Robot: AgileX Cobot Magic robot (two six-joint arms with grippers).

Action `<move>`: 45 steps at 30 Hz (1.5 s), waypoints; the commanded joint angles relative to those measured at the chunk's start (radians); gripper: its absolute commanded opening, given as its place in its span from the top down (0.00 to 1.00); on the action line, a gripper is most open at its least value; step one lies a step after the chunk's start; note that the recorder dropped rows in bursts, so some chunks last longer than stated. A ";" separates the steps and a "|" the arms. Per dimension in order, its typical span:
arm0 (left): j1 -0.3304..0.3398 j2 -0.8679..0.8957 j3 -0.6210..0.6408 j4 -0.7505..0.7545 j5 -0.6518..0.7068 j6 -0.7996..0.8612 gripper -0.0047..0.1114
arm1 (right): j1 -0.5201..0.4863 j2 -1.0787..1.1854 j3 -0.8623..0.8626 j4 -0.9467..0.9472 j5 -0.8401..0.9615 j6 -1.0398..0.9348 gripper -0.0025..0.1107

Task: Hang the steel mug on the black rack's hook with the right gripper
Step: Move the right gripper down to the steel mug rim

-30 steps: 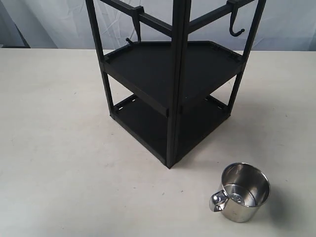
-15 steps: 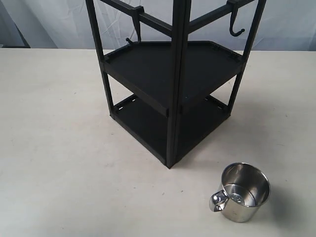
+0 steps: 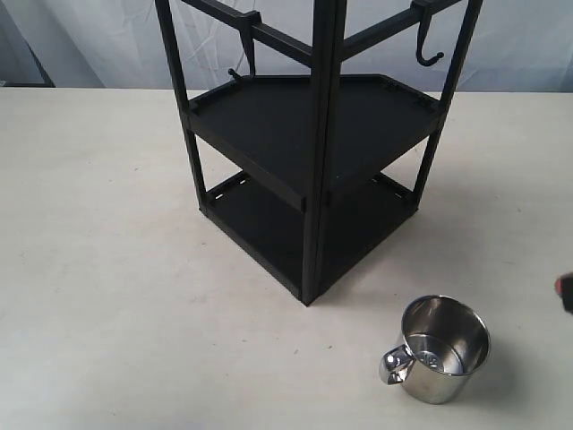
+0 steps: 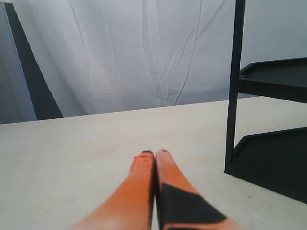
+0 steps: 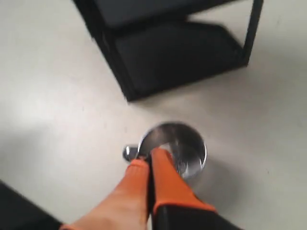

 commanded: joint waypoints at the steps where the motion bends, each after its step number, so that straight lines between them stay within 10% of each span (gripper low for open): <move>1: -0.005 -0.005 0.000 0.001 -0.005 -0.002 0.95 | 0.123 0.189 -0.036 -0.093 0.077 -0.124 0.89; 7: -0.005 -0.005 0.000 0.001 -0.005 -0.002 0.95 | 0.291 0.328 -0.036 -0.113 0.051 -0.226 0.53; 20: -0.005 -0.005 0.000 0.001 -0.005 -0.002 0.95 | 0.507 0.542 0.016 -0.334 -0.176 -0.221 0.54; 45: -0.005 -0.005 0.000 0.001 -0.005 -0.002 0.95 | 0.538 0.767 0.016 -0.365 -0.261 -0.223 0.54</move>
